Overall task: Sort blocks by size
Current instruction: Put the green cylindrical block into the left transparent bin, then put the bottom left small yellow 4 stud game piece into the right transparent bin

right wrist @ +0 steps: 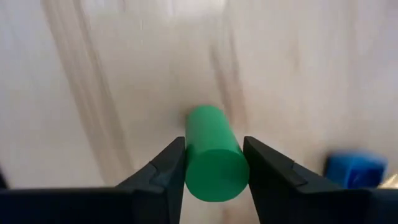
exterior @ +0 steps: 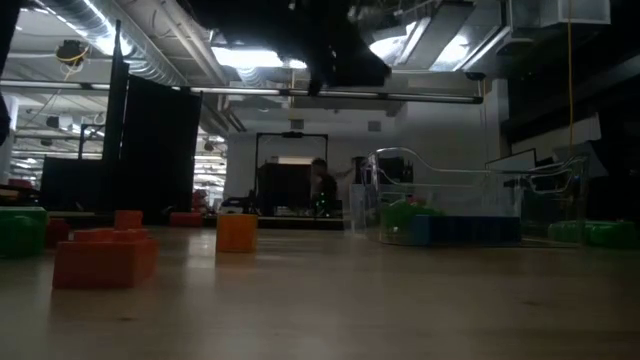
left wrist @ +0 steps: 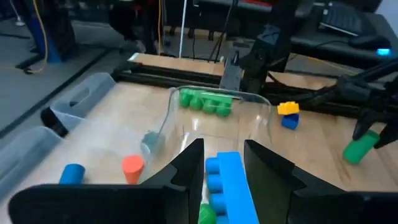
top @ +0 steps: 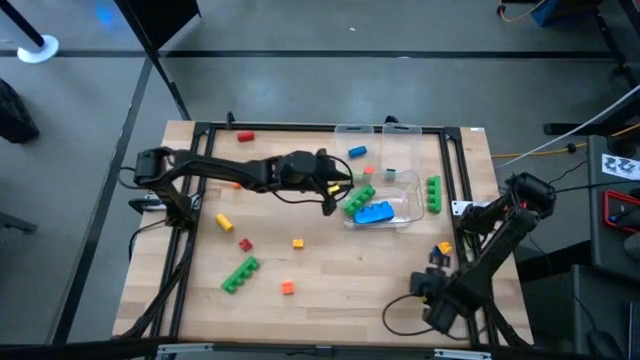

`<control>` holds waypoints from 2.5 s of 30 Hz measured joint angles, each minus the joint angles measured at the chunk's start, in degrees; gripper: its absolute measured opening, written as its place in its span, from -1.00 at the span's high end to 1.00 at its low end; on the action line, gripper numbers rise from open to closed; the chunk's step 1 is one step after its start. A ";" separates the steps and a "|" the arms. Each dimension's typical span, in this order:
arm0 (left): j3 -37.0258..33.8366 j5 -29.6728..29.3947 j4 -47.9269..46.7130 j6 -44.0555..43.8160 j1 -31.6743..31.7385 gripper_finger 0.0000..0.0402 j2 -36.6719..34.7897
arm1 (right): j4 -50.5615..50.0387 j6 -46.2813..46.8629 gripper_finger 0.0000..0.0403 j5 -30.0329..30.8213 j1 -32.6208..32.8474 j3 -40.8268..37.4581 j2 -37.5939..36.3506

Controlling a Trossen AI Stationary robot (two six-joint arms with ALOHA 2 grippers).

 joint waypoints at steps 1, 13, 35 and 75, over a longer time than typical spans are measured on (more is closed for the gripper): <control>0.00 0.00 -2.21 0.27 0.00 0.52 -1.55 | 0.01 -2.18 0.31 1.43 -1.20 0.67 0.00; 0.02 -0.03 -36.14 -0.63 -0.02 0.57 -20.74 | -0.13 -46.08 0.30 22.51 -21.74 14.68 0.00; -8.87 -0.20 -50.63 -17.96 -4.45 0.57 -23.84 | 13.91 -89.38 0.23 15.36 -70.80 21.36 2.83; -17.36 -7.60 -19.84 -4.27 -20.85 0.57 -10.66 | 17.27 -89.56 -0.29 19.21 -80.65 23.78 15.89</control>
